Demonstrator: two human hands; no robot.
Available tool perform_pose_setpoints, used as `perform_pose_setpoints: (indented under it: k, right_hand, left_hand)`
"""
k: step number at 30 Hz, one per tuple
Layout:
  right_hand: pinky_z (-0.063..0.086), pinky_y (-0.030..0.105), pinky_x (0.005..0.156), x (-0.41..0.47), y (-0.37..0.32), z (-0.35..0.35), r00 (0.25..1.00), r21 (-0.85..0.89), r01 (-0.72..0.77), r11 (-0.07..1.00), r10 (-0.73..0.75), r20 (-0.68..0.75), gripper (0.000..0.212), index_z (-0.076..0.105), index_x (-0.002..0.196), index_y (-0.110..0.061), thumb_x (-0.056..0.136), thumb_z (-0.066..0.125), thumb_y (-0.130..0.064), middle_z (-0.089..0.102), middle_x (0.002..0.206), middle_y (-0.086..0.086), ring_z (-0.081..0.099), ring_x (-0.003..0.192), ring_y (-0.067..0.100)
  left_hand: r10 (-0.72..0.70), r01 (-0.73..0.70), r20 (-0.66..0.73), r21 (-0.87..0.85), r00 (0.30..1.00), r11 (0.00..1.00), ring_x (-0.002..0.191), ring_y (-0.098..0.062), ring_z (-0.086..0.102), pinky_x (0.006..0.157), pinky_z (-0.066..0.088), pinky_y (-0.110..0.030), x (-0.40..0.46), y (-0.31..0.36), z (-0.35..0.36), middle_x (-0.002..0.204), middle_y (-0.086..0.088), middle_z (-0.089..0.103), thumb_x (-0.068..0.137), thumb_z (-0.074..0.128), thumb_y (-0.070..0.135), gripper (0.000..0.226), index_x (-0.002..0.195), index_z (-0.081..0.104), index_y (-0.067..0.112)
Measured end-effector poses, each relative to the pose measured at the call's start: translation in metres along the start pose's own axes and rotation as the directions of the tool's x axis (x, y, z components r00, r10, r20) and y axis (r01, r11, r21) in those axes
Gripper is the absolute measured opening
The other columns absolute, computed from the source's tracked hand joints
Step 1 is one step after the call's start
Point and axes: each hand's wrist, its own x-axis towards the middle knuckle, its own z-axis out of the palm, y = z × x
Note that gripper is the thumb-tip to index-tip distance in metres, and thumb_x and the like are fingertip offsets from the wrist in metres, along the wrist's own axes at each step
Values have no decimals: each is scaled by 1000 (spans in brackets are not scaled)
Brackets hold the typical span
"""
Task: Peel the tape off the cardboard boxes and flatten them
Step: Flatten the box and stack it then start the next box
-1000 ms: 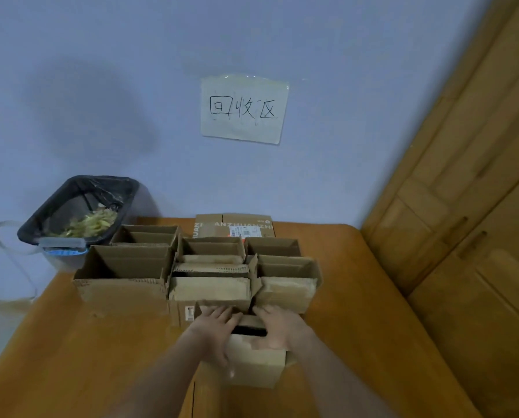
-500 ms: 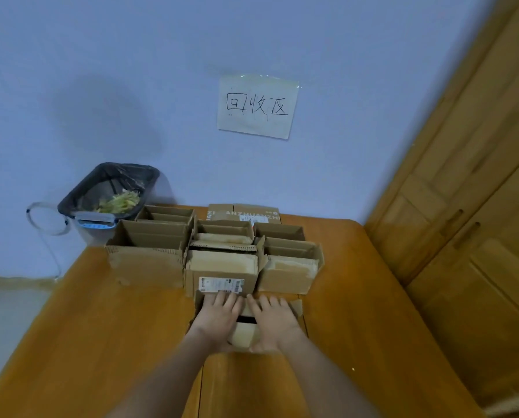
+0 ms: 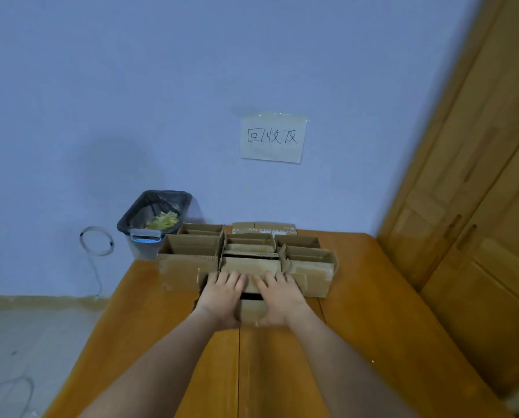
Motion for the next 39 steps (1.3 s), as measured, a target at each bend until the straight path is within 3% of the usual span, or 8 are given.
perform_pose_setpoints:
  k: [11,17,26,32,36,39]
  right_hand:
    - [25,49,112,56,-84,-43,999,7,-33,999,34,-36,108,4,153,-17,76,67,-61,27,149,13,28,135,34]
    - [18,52,114,101,-149,-53,999,-47,-46,998,46,5,111,-3,153,-18,77,66,-60,19,153,15,16,141,38]
    - [20,54,110,115,-213,-19,994,-6,-98,995,98,44,90,3,152,-17,85,57,-44,27,148,14,26,133,36]
    - [15,57,113,120,-225,10,978,36,-170,985,165,126,82,2,153,-16,90,51,-37,24,150,16,23,137,37]
    - [32,56,108,119,-230,40,967,4,-209,978,206,152,82,23,152,-20,83,62,-43,46,141,12,44,130,34]
    - [51,51,93,113,-230,57,968,28,-210,977,203,146,94,54,136,-23,53,85,-53,64,118,7,62,108,28]
  left_hand:
    - [-28,28,-34,3,999,1000,137,-34,25,113,26,-47,-23,-106,9,153,-12,22,75,71,54,110,152,6,8]
    - [-126,127,44,-18,991,992,138,-32,24,113,26,-46,-38,-164,34,150,-11,22,74,73,50,111,152,5,7]
    - [-104,108,135,-19,985,994,131,-33,29,105,31,-46,-58,-190,93,143,-11,25,75,72,46,103,148,11,9]
    - [-62,65,161,-14,985,998,137,-36,22,110,23,-51,-50,-183,133,149,-14,21,84,65,42,92,149,8,7]
    - [-39,42,234,-7,971,999,147,-37,1,117,4,-53,-45,-165,166,159,-16,1,91,57,47,99,152,-9,5]
    - [1,-1,287,2,958,1000,147,-38,-3,118,0,-53,-47,-151,176,159,-18,-2,93,55,46,98,150,-14,4]
